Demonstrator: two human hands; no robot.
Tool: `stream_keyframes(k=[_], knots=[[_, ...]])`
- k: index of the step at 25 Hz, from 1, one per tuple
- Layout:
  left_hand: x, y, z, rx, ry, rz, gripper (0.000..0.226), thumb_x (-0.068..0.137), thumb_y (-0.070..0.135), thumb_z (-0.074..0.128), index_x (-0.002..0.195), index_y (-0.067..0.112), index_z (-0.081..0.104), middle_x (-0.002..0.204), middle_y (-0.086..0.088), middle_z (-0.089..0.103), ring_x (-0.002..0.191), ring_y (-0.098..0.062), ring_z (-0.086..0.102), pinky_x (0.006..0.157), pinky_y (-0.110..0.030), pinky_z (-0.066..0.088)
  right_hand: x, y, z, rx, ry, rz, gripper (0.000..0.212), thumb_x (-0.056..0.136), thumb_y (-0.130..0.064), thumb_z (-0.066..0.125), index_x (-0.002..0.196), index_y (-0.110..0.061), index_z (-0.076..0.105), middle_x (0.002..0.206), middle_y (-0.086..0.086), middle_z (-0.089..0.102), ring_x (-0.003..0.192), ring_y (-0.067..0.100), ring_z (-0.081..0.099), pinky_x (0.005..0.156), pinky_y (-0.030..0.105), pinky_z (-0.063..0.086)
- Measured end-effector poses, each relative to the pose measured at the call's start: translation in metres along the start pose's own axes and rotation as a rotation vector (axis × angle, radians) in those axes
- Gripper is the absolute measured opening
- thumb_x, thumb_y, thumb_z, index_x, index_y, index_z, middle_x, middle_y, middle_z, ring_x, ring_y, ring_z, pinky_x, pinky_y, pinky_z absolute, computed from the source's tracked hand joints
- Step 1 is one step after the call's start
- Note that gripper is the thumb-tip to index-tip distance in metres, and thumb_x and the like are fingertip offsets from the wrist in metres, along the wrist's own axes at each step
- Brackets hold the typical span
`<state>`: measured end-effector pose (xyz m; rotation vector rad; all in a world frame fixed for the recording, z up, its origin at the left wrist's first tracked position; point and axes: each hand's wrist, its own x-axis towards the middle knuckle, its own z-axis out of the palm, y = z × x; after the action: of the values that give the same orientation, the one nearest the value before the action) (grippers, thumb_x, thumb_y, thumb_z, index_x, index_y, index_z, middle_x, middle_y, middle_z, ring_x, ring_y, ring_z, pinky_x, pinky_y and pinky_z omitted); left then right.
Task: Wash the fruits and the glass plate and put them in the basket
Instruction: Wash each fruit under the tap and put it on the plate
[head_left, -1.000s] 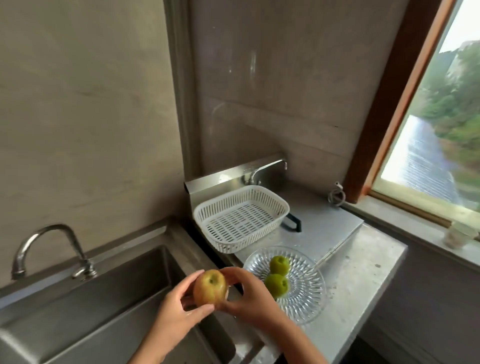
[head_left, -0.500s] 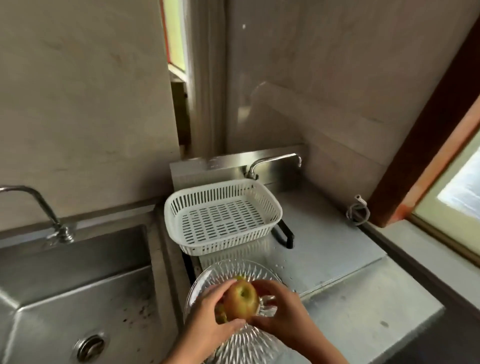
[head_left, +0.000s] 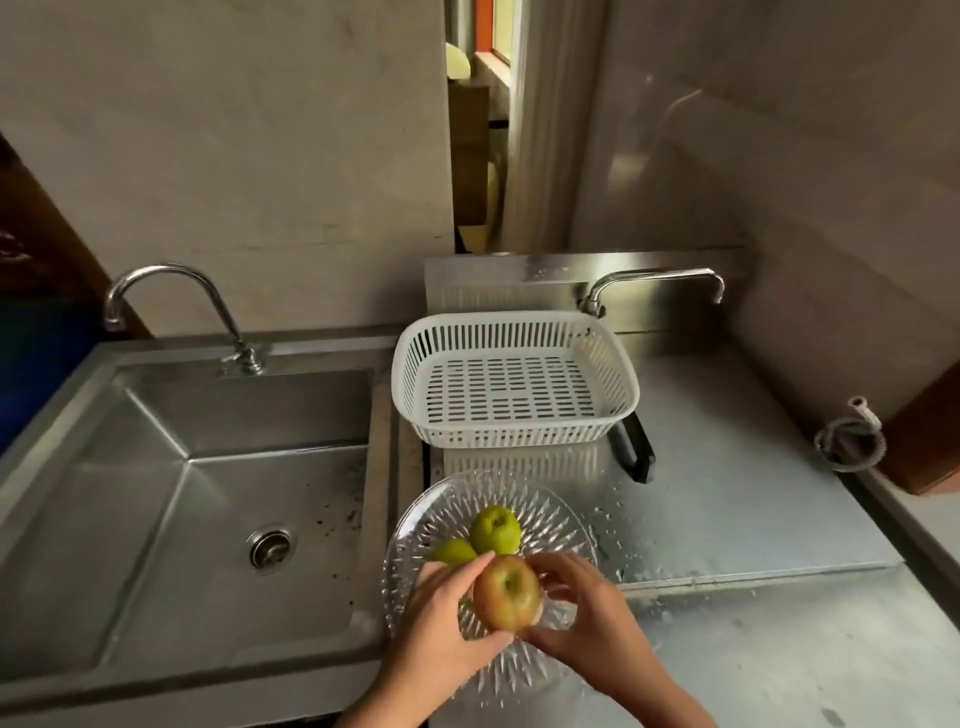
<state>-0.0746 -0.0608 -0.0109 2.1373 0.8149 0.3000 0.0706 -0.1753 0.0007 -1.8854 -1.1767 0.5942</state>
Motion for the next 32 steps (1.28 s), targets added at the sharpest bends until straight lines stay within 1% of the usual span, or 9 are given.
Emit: stream_keyframes(k=[3,5,10,14,17,20,24,28,32], knots=[[-0.007,0.002,0.014,0.011,-0.017,-0.051,0.075,0.064,0.037,0.073,0.132,0.036,0.041,0.123,0.017,0.048,0.113,-0.003,0.045,0.081,0.008,0.024,-0.002,0.009,-0.001,0.0,-0.042,0.018,0.054,0.059,-0.023,0.079,0.109,-0.023,0.06,0.1,-0.006,0.06,0.088,0.003,0.06,0.08,0.015,0.051],[-0.009,0.003,0.018,0.018,0.013,-0.084,0.074,0.066,0.038,0.072,0.133,0.038,0.04,0.131,0.011,0.052,0.111,-0.003,0.051,0.082,0.001,0.032,0.0,0.014,0.001,0.005,-0.081,0.03,0.055,0.059,-0.02,0.079,0.111,-0.022,0.059,0.101,-0.008,0.059,0.089,0.006,0.061,0.081,0.014,0.051],[-0.013,0.002,0.024,0.106,0.053,-0.08,0.074,0.07,0.042,0.068,0.136,0.037,0.037,0.136,0.013,0.05,0.115,-0.008,0.053,0.091,-0.019,0.044,0.003,0.022,0.006,0.022,-0.128,0.053,0.059,0.059,-0.021,0.079,0.114,-0.022,0.058,0.102,-0.011,0.057,0.091,0.003,0.06,0.08,0.014,0.051],[-0.015,-0.005,0.028,0.055,0.047,-0.102,0.074,0.07,0.038,0.071,0.136,0.034,0.038,0.132,0.007,0.055,0.106,-0.012,0.059,0.08,-0.006,0.039,0.006,0.023,0.007,0.017,-0.136,0.062,0.059,0.06,-0.021,0.079,0.115,-0.023,0.057,0.104,-0.008,0.059,0.091,0.005,0.06,0.079,0.015,0.052],[-0.014,-0.004,0.033,0.022,0.064,-0.128,0.074,0.07,0.036,0.072,0.136,0.034,0.038,0.128,0.002,0.058,0.104,-0.014,0.06,0.079,-0.007,0.039,0.004,0.024,0.005,0.024,-0.144,0.063,0.06,0.063,-0.019,0.079,0.119,-0.02,0.055,0.106,-0.008,0.057,0.09,0.003,0.06,0.077,0.012,0.052],[-0.017,0.0,0.034,0.042,0.059,-0.118,0.075,0.073,0.035,0.07,0.138,0.032,0.034,0.134,0.001,0.052,0.106,-0.013,0.059,0.085,-0.013,0.043,0.002,0.024,0.004,0.044,-0.145,0.061,0.059,0.065,-0.017,0.08,0.119,-0.017,0.055,0.108,-0.005,0.059,0.091,0.004,0.061,0.077,0.014,0.053],[-0.022,0.002,0.031,0.155,0.032,-0.102,0.077,0.078,0.038,0.064,0.143,0.029,0.024,0.146,0.005,0.037,0.117,-0.013,0.053,0.096,-0.029,0.047,-0.002,0.027,0.004,0.086,-0.142,0.11,0.058,0.067,-0.013,0.079,0.12,-0.017,0.055,0.11,-0.001,0.063,0.093,0.009,0.064,0.082,0.029,0.057],[-0.024,0.003,0.029,0.296,0.043,-0.085,0.071,0.082,0.041,0.057,0.143,0.029,0.022,0.149,0.011,0.031,0.124,-0.011,0.047,0.099,-0.027,0.044,-0.004,0.029,0.006,0.106,-0.138,0.127,0.058,0.068,-0.013,0.079,0.121,-0.017,0.054,0.11,0.001,0.065,0.093,0.011,0.064,0.082,0.031,0.056],[-0.027,0.002,0.022,0.355,0.057,-0.04,0.069,0.081,0.045,0.055,0.141,0.038,0.022,0.15,0.017,0.028,0.125,-0.008,0.046,0.095,-0.025,0.045,-0.003,0.028,0.002,0.102,-0.124,0.132,0.056,0.069,-0.012,0.078,0.12,-0.018,0.055,0.109,0.001,0.063,0.094,0.01,0.063,0.081,0.029,0.056]])
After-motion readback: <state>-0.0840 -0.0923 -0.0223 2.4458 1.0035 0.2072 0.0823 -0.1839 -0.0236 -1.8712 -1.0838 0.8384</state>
